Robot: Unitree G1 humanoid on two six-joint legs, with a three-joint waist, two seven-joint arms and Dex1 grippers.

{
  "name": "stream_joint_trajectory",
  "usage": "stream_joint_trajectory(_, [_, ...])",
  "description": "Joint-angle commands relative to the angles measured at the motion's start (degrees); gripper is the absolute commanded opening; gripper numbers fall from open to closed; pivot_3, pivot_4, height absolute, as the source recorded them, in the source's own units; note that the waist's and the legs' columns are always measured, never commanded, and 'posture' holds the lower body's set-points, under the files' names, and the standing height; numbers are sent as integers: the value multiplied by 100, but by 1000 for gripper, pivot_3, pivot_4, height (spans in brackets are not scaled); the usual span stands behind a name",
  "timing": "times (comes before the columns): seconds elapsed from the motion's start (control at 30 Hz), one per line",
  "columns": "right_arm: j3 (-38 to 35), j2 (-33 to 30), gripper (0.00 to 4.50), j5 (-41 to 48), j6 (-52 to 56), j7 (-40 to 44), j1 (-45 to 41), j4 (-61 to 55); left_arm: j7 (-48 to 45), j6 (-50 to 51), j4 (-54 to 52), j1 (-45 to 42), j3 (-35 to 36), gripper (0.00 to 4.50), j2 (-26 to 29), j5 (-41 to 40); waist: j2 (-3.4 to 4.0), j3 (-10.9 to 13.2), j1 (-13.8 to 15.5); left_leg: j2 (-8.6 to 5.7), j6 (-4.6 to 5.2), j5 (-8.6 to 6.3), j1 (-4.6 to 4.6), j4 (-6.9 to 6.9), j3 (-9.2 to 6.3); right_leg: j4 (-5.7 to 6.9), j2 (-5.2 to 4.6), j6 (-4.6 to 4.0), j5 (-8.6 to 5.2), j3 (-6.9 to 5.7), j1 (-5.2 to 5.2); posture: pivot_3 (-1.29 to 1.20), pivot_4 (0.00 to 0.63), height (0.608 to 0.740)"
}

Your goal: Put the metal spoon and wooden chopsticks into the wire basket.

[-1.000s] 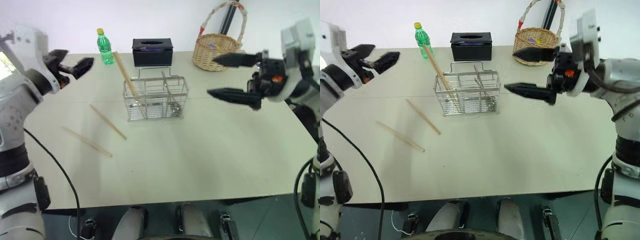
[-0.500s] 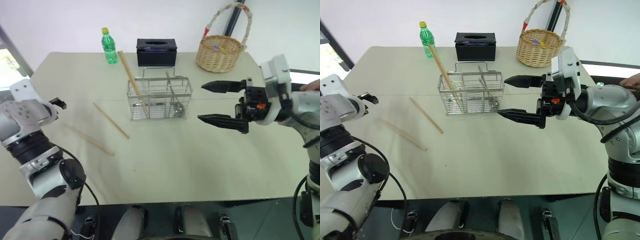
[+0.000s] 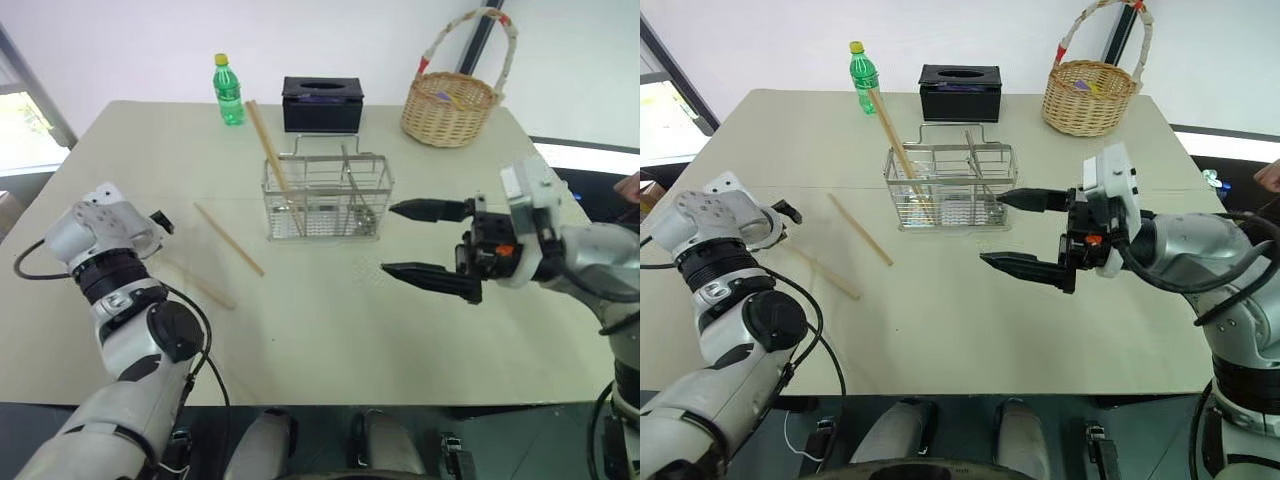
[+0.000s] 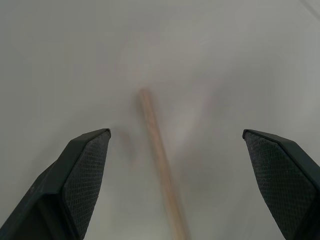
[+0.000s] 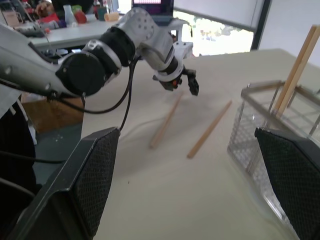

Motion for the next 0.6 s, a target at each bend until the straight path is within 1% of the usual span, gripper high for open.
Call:
stream_joint_trajectory(0.03, [-270,-75,4478,134,-73,-134,12,-203,200,-360,283,-249,106,4500,47,-49,0,0,-2,0,0,-1,0,0,0,0,0,0,0,0,0,0,150,661])
stream_joint_trajectory(0.13, [-317,-54,4500,190,-64,-255,48,-227,348,-588,539,-297,145,3606,57,-107,0,0,-1,1,5,-4,1,0,0,1,0,2,1,-1,0,0,150,661])
stream_joint_trajectory(0.33, [-373,-78,4500,214,-103,-360,181,-283,539,-909,835,-321,183,486,90,-237,-1,-1,14,-1,13,-9,2,2,-1,1,0,3,1,-2,3,0,150,661])
stream_joint_trajectory(0.37, [-378,-77,4500,224,-108,-379,186,-287,565,-930,855,-321,187,36,95,-258,-1,-1,13,-1,13,-8,2,3,-1,1,-1,3,2,-2,3,0,150,661])
stream_joint_trajectory(0.6, [-349,-68,4500,243,-149,-442,168,-222,667,-982,924,-334,174,36,193,-393,-1,-2,4,-1,16,-7,2,3,-1,2,0,3,2,-2,3,0,150,661])
